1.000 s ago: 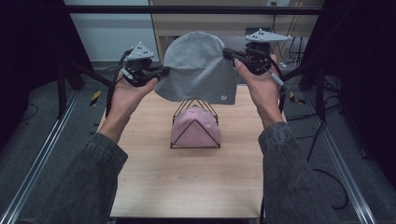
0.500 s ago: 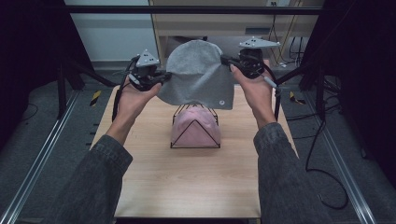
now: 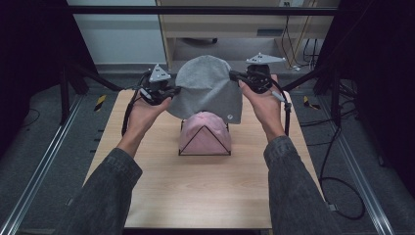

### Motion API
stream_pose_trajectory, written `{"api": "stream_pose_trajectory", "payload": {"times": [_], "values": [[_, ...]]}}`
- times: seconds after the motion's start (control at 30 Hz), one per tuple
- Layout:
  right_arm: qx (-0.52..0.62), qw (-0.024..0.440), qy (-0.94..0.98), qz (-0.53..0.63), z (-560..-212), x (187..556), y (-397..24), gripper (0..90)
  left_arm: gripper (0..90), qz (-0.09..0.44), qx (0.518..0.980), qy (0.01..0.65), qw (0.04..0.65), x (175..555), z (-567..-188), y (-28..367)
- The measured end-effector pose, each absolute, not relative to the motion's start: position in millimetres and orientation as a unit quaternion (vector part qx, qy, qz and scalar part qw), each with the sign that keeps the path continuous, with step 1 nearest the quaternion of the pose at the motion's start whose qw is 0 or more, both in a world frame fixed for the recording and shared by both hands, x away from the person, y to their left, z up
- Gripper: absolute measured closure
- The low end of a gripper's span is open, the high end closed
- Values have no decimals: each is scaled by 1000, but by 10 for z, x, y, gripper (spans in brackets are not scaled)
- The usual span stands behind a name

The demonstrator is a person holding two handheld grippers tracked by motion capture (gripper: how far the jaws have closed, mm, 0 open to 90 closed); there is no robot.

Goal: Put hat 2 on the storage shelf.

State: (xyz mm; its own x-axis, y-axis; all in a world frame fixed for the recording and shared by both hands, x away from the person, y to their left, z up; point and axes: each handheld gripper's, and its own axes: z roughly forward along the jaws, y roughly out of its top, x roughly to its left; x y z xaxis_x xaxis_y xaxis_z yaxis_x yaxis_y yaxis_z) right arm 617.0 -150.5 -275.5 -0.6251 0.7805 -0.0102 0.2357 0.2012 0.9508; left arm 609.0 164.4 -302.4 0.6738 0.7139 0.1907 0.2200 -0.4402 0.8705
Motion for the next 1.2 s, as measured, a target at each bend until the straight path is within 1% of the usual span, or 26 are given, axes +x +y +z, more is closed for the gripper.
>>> {"api": "stream_pose_trajectory", "payload": {"times": [0.43,1.2], "values": [[349,242,742,518,-3025,6102,-1506,893,873,275,808,292,432,6030,-3224,1644],[347,228,759,502,-3272,6030,-1481,893,873,268,812,300,423,5923,-3558,1693]]}}
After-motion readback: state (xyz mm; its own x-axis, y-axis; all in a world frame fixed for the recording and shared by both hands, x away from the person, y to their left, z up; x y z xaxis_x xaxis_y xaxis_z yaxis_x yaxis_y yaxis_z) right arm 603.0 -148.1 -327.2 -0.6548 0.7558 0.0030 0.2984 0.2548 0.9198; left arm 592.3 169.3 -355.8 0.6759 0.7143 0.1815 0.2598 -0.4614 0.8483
